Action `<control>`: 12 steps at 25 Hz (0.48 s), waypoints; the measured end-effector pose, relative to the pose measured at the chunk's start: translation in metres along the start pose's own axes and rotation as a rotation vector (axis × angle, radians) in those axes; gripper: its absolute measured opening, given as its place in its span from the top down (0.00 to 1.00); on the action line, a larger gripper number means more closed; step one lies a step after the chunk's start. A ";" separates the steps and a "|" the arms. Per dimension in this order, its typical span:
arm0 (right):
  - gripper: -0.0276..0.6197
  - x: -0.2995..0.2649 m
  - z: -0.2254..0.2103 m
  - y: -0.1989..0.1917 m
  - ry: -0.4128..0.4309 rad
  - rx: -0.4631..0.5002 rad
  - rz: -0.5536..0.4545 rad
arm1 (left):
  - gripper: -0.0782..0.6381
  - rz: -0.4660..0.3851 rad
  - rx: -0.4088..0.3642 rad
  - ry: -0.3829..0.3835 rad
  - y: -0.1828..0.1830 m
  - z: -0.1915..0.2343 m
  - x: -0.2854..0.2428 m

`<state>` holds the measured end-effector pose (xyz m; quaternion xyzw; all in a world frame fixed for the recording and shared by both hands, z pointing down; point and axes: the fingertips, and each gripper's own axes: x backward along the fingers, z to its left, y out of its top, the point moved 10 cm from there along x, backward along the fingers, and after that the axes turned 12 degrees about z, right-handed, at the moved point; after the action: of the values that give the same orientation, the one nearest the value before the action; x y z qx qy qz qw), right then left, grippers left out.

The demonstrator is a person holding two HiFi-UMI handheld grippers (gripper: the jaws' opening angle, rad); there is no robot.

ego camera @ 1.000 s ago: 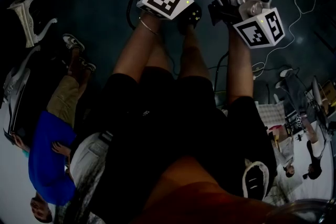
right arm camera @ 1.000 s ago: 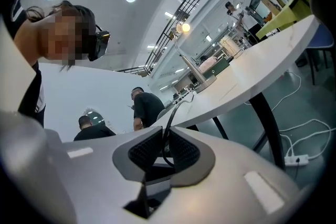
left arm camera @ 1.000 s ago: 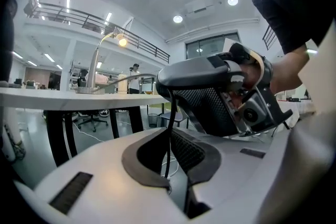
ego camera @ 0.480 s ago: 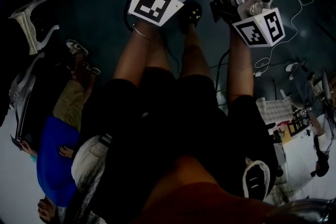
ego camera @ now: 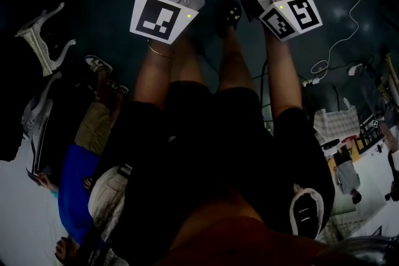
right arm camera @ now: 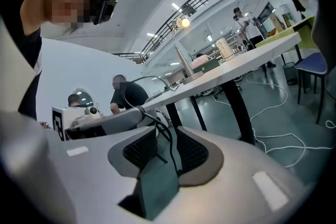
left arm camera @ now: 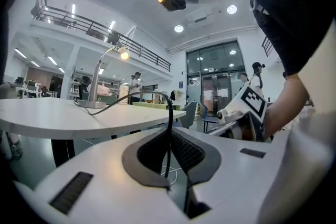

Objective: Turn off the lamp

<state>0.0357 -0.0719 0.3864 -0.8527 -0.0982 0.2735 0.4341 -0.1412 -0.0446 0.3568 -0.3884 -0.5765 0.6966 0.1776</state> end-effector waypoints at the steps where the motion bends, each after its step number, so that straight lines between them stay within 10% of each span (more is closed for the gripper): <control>1: 0.81 -0.002 0.000 -0.002 -0.001 0.001 0.008 | 0.86 0.001 -0.010 -0.010 0.003 -0.002 0.001; 12: 0.91 -0.016 0.000 -0.003 0.009 -0.013 0.010 | 0.86 -0.025 -0.022 -0.060 0.006 -0.009 0.005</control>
<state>0.0223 -0.0760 0.3950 -0.8573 -0.0936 0.2712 0.4274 -0.1366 -0.0367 0.3486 -0.3619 -0.5940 0.6994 0.1644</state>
